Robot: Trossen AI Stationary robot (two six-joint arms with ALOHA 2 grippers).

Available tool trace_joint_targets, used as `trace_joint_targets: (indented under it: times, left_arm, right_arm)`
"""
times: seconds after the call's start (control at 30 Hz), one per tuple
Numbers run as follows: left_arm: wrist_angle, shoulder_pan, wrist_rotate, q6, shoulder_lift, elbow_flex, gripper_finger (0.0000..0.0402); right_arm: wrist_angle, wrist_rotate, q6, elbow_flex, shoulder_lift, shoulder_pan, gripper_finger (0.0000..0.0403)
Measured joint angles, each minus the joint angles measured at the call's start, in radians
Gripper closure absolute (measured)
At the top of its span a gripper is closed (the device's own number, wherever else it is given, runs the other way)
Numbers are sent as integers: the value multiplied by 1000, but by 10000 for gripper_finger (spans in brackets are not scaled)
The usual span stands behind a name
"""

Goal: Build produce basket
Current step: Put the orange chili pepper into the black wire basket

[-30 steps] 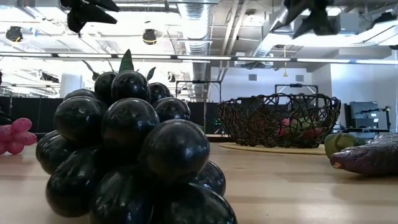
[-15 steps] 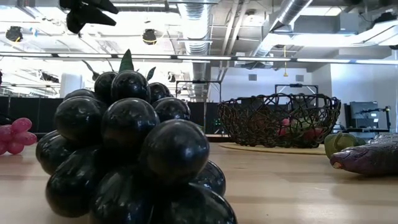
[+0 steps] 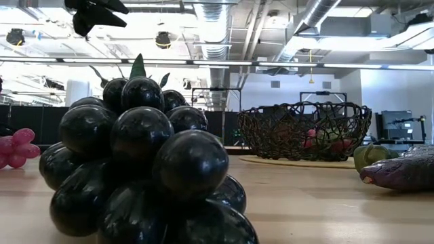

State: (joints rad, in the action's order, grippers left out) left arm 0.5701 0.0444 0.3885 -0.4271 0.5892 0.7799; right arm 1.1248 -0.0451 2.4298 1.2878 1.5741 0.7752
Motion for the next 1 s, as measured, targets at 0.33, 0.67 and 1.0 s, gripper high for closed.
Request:
trace_joint_targets:
  times: [0.33, 0.67, 1.0]
  left_arm:
    - [-4, 0, 0, -27, 0, 0, 246]
    - [-4, 0, 13, -40, 0, 0, 246]
    - [-5, 0, 14, -41, 0, 0, 246]
  right_arm:
    - [-53, -117, 31, 0, 102, 61, 237]
    - [-66, -164, 38, -1, 220, 78, 250]
    - [-87, -147, 34, -1, 281, 67, 250]
